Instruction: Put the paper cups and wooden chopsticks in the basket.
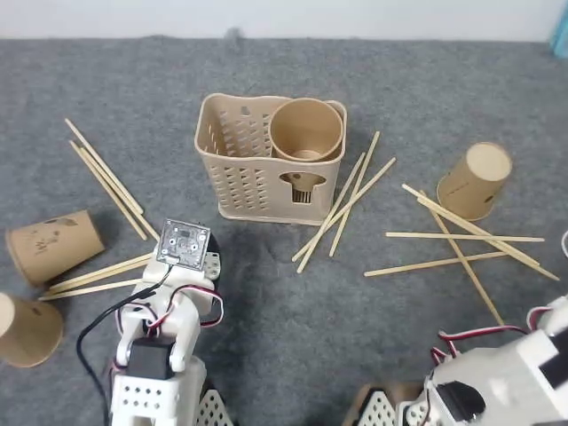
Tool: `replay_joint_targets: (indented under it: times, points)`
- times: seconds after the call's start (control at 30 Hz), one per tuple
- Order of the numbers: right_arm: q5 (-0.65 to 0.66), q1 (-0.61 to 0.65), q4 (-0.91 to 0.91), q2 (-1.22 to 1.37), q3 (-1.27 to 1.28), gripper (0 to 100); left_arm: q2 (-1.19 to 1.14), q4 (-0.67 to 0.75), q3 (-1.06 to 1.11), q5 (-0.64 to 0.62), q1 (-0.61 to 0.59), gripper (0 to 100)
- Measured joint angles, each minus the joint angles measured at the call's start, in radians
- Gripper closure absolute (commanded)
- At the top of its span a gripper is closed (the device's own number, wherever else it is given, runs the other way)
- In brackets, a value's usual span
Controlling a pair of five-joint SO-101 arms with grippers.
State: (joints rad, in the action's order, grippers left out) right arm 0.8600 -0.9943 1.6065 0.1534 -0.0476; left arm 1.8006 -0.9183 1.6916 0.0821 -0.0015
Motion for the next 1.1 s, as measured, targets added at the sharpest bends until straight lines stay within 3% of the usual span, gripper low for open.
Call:
replay_joint_targets:
  times: [0.17,0.7,1.1]
  points:
    - [0.043,-0.025,0.003,0.002,-0.011,99.4,0.000,0.000,0.000,0.000,0.000,98]
    - [0.216,-0.212,0.005,0.021,-0.181,99.2,0.000,0.000,0.000,0.000,0.000,98]
    - [0.253,-0.374,-0.301,0.044,-0.213,99.2,0.000,0.000,0.000,0.000,0.000,98]
